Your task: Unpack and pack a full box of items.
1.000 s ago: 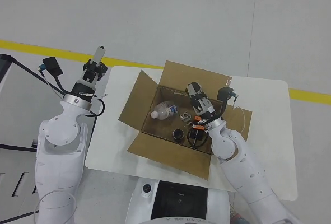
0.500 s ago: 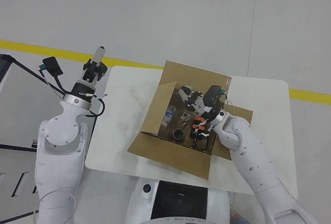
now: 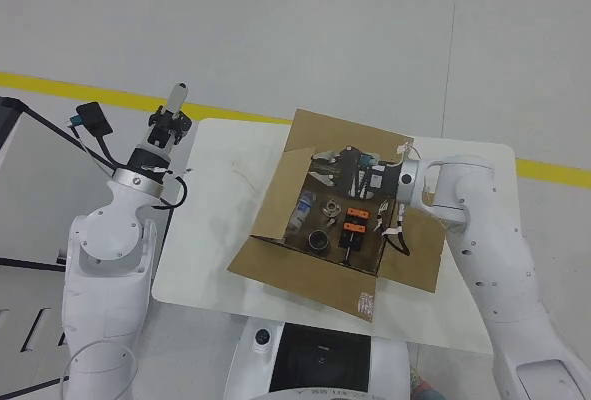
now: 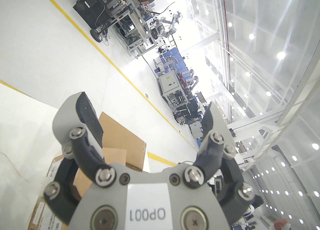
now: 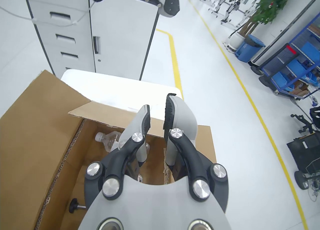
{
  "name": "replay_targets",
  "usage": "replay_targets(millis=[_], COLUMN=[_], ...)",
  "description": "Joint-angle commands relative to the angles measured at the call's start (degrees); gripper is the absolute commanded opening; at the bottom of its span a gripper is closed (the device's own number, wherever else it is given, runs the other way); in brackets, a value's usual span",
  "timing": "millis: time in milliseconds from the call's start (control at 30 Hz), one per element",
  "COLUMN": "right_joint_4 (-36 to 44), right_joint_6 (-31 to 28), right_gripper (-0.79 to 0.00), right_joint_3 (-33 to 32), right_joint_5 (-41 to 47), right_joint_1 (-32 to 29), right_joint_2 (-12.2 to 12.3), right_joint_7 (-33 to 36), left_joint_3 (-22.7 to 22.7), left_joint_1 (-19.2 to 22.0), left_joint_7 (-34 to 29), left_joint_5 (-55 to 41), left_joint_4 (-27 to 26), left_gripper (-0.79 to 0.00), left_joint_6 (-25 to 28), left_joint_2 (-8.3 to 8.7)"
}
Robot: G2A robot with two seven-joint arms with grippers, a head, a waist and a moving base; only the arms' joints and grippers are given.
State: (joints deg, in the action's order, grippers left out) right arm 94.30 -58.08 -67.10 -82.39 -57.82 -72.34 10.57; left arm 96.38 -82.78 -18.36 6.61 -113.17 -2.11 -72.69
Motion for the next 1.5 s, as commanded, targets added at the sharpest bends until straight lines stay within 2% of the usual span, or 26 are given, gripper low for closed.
replay_targets(millis=[0, 133, 167, 200, 400, 433, 467, 500, 567, 600, 733, 833, 933, 967, 1000, 1200, 1233, 1267, 1467], right_joint_4=[-0.2, -1.2, -1.3, -1.3, -1.3, -1.4, -1.4, -1.0, -0.4, -0.3, 1.1, 3.1, 5.3, 5.8, 6.1, 6.1, 6.3, 6.6, 10.2], right_joint_6=[0.1, 1.0, 2.0, 2.0, 2.0, 2.4, 3.1, 3.8, 4.8, 4.8, 7.7, 16.3, 25.9, 28.2, 28.8, 28.8, 29.4, 30.8, 42.6], right_gripper=[-0.656, -0.539, -0.400, -0.228, -0.228, 0.000, -0.135, -0.376, -0.459, -0.462, -0.434, -0.434, -0.425, -0.126, 0.000, 0.000, 0.000, 0.000, 0.000], right_joint_3=[0.5, -0.6, -0.9, -0.9, -0.9, -1.1, -1.6, -1.9, -2.6, -3.3, -4.0, -4.5, -4.3, -4.0, -3.6, -3.6, -3.3, -3.2, -2.3], right_joint_5=[2.4, 7.2, 8.0, 8.0, 8.0, 7.9, 7.8, 7.8, 8.6, 9.1, 12.9, 18.1, 21.2, 22.3, 22.5, 22.5, 23.0, 22.9, 22.8], right_joint_1=[0.5, -0.1, -0.5, -0.5, -0.5, -0.6, -0.9, -1.4, -2.3, -2.8, -4.1, -6.9, -10.3, -11.3, -11.7, -11.7, -12.1, -12.3, -14.7], right_joint_2=[0.5, 1.0, 1.0, 1.0, 1.0, 1.0, 1.1, 1.2, 1.5, 1.6, 1.9, 1.6, 1.1, 0.9, 0.8, 0.8, 0.8, 0.7, 0.2], right_joint_7=[0.8, -1.4, -2.3, -2.3, -2.3, -2.1, -2.1, -1.9, 0.9, 1.8, 6.6, 6.6, 2.5, 0.4, -0.7, -0.7, -0.6, -0.4, 2.3], left_joint_3=[0.0, 0.0, 0.0, 0.0, 0.0, 0.0, 0.0, -0.1, -0.2, 0.0, 0.1, 0.7, 1.6, 1.6, 1.6, 1.6, 1.5, 0.5, -8.4], left_joint_1=[0.0, 0.0, 0.0, 0.0, 0.0, 0.0, 0.0, -0.1, -0.4, -0.7, -2.3, -4.0, -5.5, -5.5, -5.5, -5.5, -5.6, -5.8, -9.8], left_joint_7=[0.0, 0.0, 0.0, 0.0, 0.0, 0.0, 0.0, -0.1, -1.1, -1.8, -8.0, -14.4, -18.6, -18.6, -18.6, -18.4, -17.7, -18.0, -21.8], left_joint_5=[0.0, 0.0, 0.0, 0.0, 0.0, 0.0, 0.0, -0.3, -2.0, -2.5, -9.7, -16.9, -20.0, -20.0, -20.0, -19.5, -16.4, -13.5, -15.1], left_joint_4=[0.0, 0.0, 0.0, 0.0, 0.0, 0.0, 0.0, -0.1, -1.2, -1.8, -5.8, -8.6, -11.1, -11.1, -11.1, -11.1, -11.1, -11.2, -13.6], left_gripper=[0.000, 0.000, 0.000, 0.000, 0.000, 0.000, 0.000, 0.000, 0.000, 0.000, 0.000, 0.000, 0.000, 0.000, 0.000, 0.000, 0.000, 0.000, 0.000], left_joint_6=[0.0, 0.0, 0.0, 0.0, 0.0, 0.0, 0.0, 0.1, 0.8, 1.1, 0.3, -2.9, -5.3, -5.3, -5.3, -5.2, -4.4, -3.6, -3.3], left_joint_2=[0.00, 0.00, 0.00, 0.00, 0.00, 0.00, 0.00, -0.01, 0.01, 0.06, 0.21, 0.42, 0.73, 0.73, 0.73, 0.75, 0.88, 1.00, 0.93])
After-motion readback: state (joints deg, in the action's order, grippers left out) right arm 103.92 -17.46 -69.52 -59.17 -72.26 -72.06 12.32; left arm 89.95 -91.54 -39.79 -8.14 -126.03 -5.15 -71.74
